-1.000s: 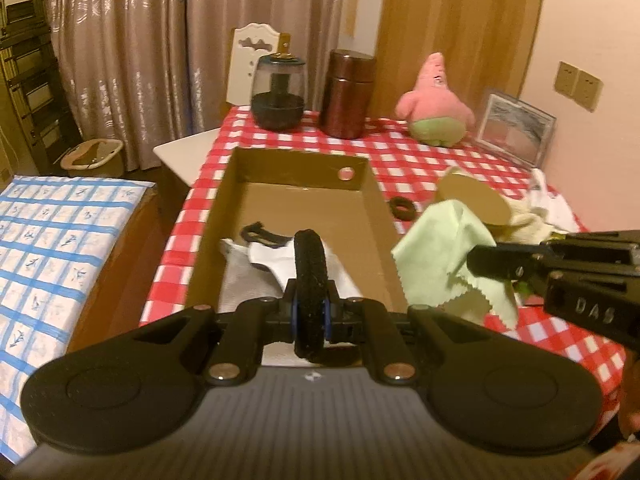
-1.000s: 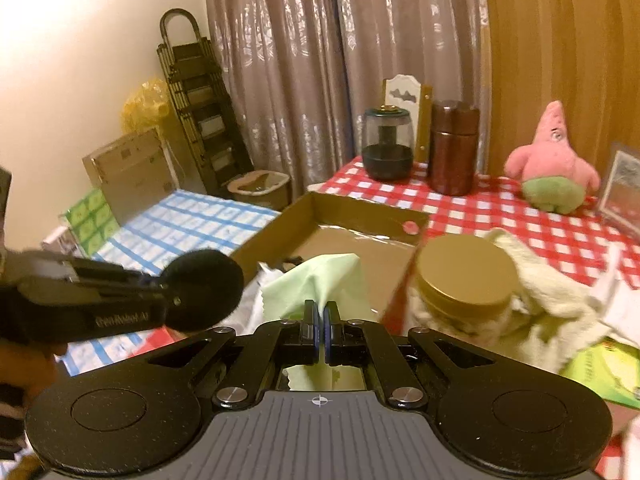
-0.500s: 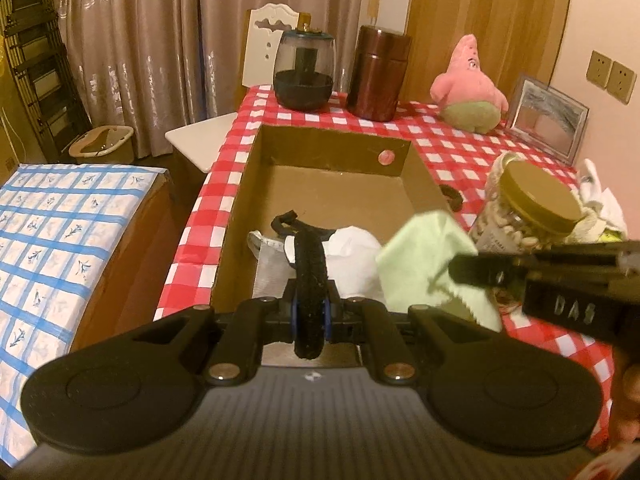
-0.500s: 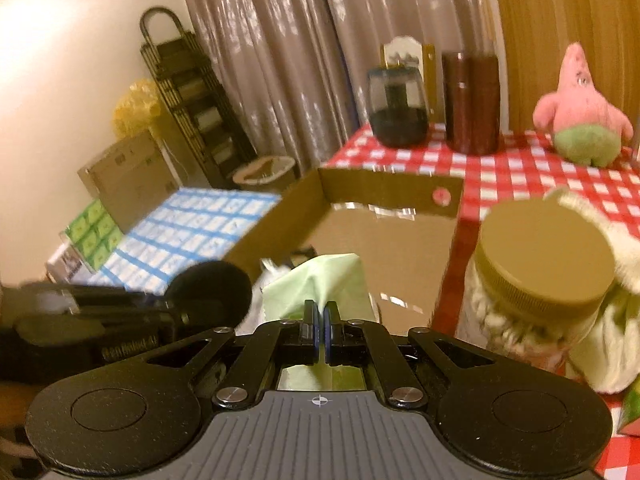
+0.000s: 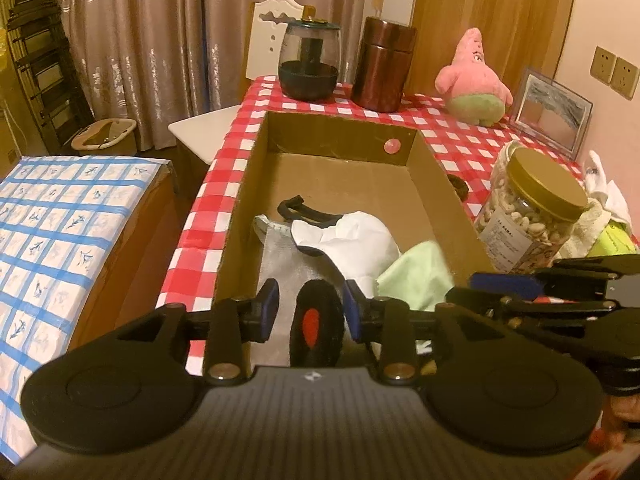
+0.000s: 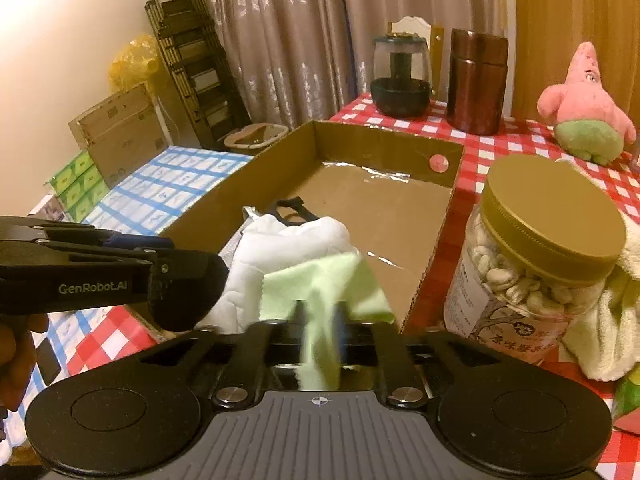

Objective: Organize soft objects
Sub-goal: 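Carry the ball and green cloth into the cardboard box and release both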

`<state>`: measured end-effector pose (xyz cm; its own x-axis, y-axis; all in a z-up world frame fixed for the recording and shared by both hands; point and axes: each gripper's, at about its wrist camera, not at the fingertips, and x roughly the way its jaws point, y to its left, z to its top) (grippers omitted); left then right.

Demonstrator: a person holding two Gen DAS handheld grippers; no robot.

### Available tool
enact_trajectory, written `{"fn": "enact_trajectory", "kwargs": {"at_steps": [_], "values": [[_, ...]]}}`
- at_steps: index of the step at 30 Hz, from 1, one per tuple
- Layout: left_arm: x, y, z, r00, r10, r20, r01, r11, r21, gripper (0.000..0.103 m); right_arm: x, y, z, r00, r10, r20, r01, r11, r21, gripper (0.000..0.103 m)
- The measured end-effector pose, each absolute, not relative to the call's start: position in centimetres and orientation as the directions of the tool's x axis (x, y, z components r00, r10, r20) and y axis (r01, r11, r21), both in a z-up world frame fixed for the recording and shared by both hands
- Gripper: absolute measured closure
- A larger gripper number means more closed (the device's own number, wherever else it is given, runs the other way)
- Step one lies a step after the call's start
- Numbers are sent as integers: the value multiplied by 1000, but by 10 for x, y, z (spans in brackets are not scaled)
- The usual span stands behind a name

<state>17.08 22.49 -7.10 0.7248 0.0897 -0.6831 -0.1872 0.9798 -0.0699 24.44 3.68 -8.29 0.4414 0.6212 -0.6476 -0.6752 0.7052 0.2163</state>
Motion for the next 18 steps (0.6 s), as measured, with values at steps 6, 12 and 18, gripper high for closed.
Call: {"fn": "enact_trajectory", "kwargs": {"at_steps": [6, 12, 18], "values": [[149, 223, -58, 734, 100, -671, -209, 974, -84, 65, 228, 27, -67, 463, 629, -625, -682, 703, 202, 48], [129, 210, -44, 742, 93, -664, -203, 975, -90, 63, 206, 7, -52, 481, 623, -617, -673, 713, 196, 48], [115, 187, -31, 752, 69, -655, -180, 978, -103, 62, 185, -19, -39, 509, 607, -610, -653, 734, 186, 48]]}}
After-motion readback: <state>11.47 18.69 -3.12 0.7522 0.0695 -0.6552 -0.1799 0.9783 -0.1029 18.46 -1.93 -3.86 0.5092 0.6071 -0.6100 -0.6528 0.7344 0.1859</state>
